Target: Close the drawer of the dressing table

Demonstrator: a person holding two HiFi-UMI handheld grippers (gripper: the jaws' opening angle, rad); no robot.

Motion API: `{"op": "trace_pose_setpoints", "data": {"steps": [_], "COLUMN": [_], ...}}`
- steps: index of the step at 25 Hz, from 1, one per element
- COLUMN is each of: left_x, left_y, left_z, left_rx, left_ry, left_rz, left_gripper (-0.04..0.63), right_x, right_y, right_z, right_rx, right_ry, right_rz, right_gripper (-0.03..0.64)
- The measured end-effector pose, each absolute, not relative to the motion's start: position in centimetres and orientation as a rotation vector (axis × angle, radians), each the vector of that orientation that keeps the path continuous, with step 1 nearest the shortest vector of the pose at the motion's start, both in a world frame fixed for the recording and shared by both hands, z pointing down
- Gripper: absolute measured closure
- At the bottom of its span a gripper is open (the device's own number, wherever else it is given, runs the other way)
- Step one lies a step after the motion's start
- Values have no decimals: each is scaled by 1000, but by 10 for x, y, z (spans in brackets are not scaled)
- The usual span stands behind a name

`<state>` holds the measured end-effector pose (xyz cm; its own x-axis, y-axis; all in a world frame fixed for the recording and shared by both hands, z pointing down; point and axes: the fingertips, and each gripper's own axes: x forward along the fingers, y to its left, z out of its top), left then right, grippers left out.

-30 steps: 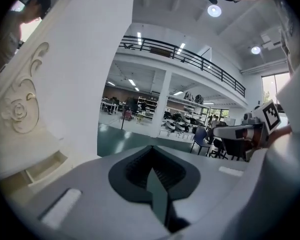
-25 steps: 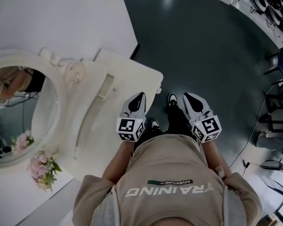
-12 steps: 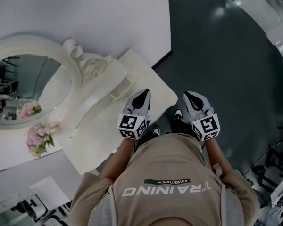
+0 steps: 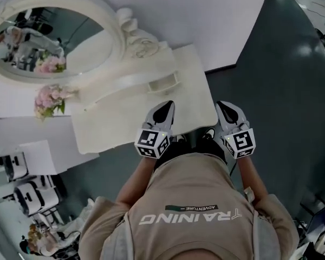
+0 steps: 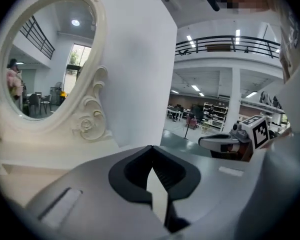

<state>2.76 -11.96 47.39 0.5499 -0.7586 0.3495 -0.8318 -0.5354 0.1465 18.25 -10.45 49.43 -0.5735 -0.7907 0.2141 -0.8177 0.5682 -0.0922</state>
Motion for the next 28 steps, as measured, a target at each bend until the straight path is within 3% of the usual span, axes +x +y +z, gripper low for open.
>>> {"op": "trace_pose_setpoints", "data": {"steps": [14, 28], "left_x": [-58, -89], "left_y": [-101, -138], "left_z": [492, 512], "left_rx": [2299, 2435], "left_ry": [-1531, -1316], "left_rz": [253, 261], "left_gripper": [578, 578], "right_x": [90, 65], "right_y": [-120, -152], "right_z": [489, 463], "right_rx": [1060, 1349], "right_ry": [-2727, -2575], "right_rz": [190, 168], "right_gripper": [615, 615]}}
